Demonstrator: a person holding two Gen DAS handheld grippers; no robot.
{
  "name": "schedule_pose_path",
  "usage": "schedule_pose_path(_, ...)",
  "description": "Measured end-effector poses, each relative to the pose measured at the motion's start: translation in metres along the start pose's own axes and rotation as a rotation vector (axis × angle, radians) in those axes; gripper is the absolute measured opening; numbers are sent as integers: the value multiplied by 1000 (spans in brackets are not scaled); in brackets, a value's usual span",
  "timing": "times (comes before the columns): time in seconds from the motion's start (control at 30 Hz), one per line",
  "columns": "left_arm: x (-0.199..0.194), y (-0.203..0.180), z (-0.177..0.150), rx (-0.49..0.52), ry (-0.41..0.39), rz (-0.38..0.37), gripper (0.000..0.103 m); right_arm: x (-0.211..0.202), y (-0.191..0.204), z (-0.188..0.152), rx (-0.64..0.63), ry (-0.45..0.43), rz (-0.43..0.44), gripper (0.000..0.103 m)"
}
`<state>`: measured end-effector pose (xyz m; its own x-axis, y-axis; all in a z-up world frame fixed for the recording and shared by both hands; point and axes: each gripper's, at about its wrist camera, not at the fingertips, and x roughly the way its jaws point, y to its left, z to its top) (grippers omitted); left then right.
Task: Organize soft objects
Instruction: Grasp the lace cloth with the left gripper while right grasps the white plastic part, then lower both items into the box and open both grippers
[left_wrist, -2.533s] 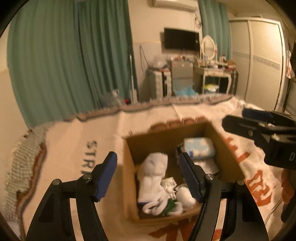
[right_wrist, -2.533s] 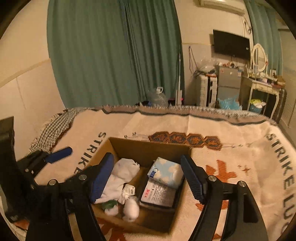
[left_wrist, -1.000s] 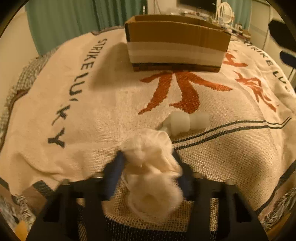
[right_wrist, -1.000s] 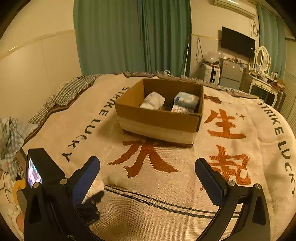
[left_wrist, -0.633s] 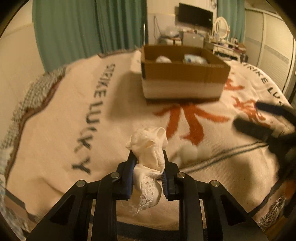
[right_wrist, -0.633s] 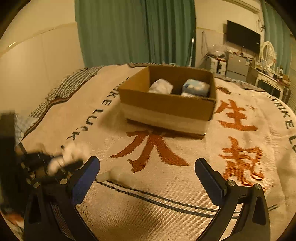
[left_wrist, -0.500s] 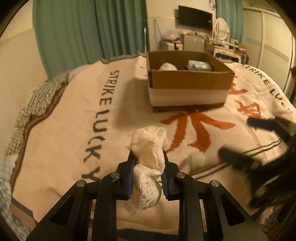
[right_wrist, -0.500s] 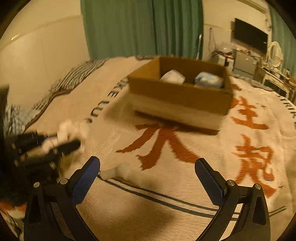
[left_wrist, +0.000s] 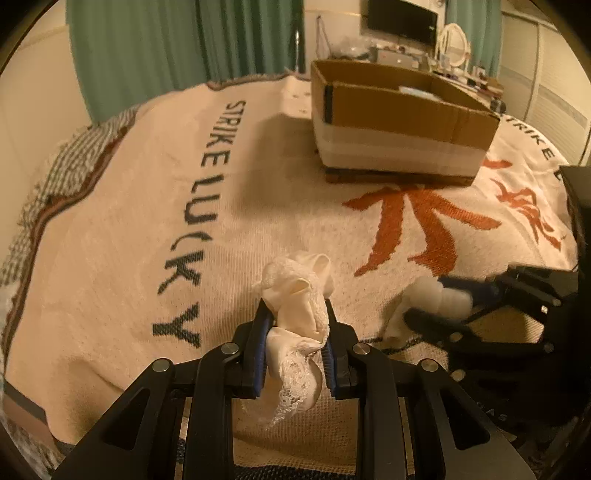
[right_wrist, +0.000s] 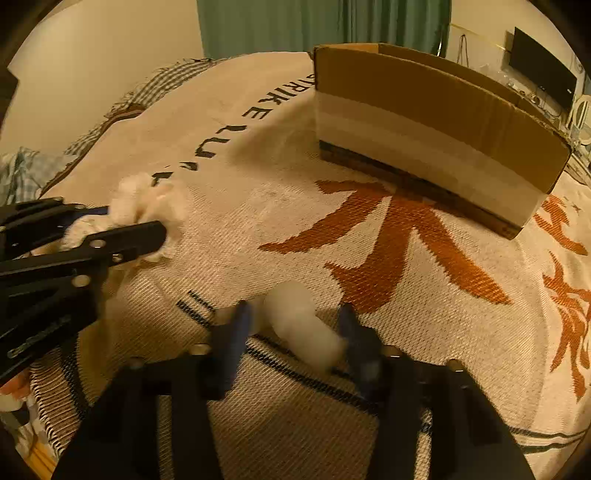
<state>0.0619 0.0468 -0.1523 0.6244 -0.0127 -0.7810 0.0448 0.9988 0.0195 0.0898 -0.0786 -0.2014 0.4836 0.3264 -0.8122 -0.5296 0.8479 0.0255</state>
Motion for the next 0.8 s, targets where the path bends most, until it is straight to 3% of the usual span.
schedule_pose_path(0.2,-8,-1,-5,-4,-14,-10,23,-14,4,-7,10,-16,13,19)
schedule_pose_path(0.5,-34,-14,1,-5,-47,-66,23,-73,-3,0,36,-133,-1,18)
schedule_pose_path(0.8,-70,-42,58,64,-169,-93,23,-147,-29,43,53,-319,-25,18)
